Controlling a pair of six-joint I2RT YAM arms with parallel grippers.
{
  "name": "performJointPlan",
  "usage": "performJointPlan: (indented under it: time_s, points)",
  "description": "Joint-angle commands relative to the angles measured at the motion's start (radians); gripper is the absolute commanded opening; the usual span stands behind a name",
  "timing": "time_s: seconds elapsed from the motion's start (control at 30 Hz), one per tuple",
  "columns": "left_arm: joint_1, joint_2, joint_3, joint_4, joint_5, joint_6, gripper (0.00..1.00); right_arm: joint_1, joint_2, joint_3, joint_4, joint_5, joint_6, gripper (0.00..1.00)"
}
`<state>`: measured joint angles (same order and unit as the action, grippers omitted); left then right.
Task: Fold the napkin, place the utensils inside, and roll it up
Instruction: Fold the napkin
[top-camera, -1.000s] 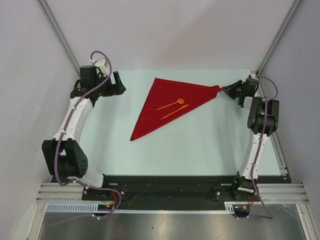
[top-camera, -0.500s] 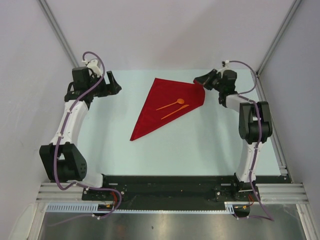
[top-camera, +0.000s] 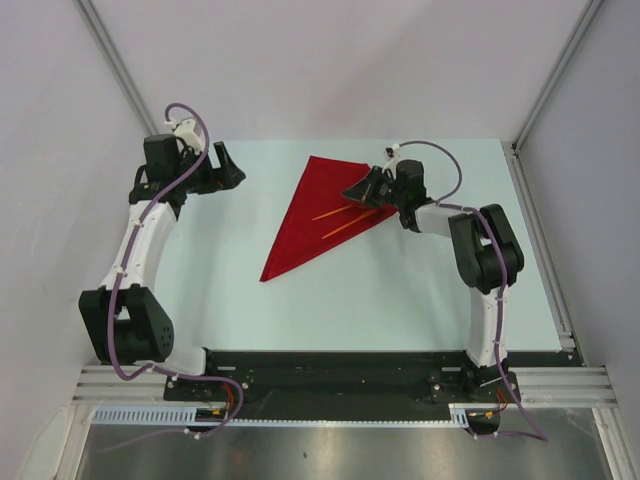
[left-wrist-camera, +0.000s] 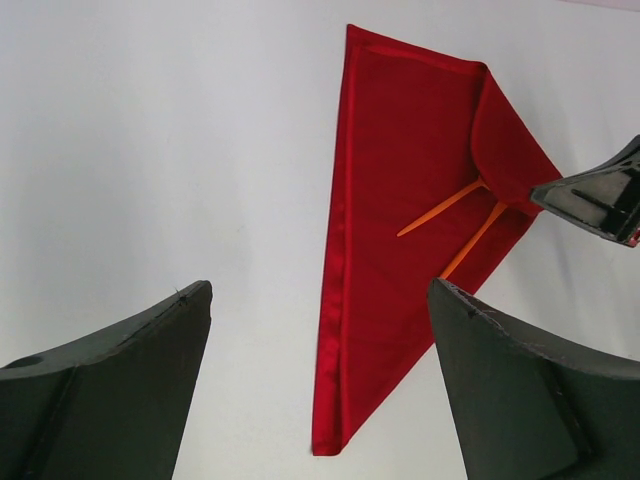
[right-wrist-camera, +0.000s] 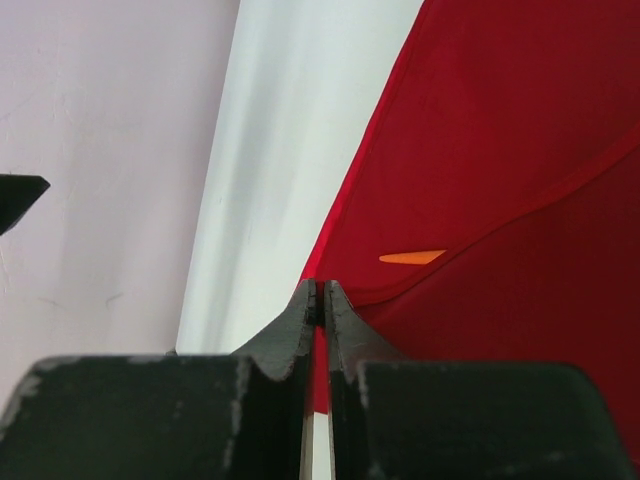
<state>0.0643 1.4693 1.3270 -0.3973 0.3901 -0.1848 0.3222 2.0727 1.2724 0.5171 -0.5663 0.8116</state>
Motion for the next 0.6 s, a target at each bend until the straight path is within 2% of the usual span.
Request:
performJointPlan:
  time_s: [0.0, 0.27, 0.57]
  points:
    - [0.009, -0.047, -0.003, 0.035, 0.036, -0.018, 0.93, 0.02, -0.043, -0.016, 0.001, -0.012, -0.017, 0.0]
    - [0.009, -0.043, -0.005, 0.041, 0.058, -0.027, 0.93, 0.063, -0.043, -0.077, 0.018, -0.006, -0.005, 0.0]
    - [0.011, -0.043, -0.006, 0.044, 0.064, -0.031, 0.93, 0.092, -0.011, -0.054, 0.029, 0.009, 0.009, 0.0]
